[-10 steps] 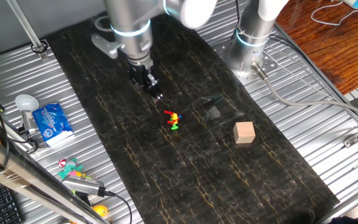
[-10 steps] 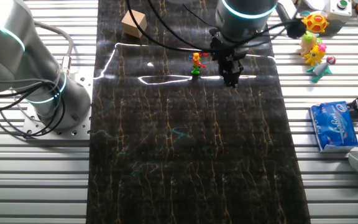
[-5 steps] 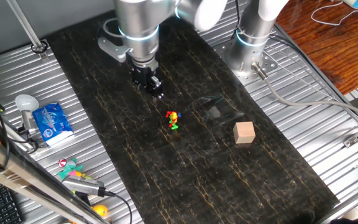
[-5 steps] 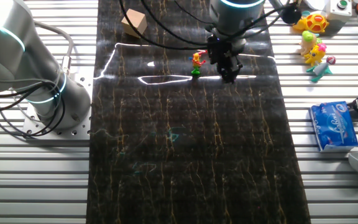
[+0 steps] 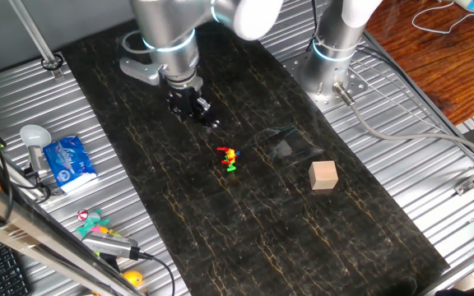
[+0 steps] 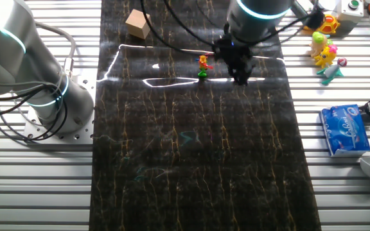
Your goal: Grasp the moving object
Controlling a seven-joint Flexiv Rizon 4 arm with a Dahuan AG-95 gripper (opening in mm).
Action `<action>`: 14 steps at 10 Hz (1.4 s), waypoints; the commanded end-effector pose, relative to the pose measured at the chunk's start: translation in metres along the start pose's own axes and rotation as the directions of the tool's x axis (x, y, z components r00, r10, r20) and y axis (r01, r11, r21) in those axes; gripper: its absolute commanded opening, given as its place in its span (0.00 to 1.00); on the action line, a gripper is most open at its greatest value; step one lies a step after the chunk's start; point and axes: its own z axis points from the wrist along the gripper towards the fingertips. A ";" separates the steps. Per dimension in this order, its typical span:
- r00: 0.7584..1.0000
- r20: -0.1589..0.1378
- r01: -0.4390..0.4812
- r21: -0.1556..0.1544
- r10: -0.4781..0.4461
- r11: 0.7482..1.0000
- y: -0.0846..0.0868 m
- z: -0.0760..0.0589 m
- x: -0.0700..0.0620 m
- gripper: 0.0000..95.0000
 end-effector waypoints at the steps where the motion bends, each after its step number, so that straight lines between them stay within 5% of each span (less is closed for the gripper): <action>1: 0.995 0.013 -0.098 0.056 0.098 0.994 0.045 0.011 0.001 0.80; 4: 0.993 0.018 -0.116 0.080 0.115 0.990 0.067 0.030 0.004 0.80; 13: 0.989 0.067 -0.137 0.126 0.130 0.982 0.067 0.072 0.003 0.80; 14: 0.989 0.071 -0.137 0.128 0.129 0.982 0.065 0.074 0.001 0.60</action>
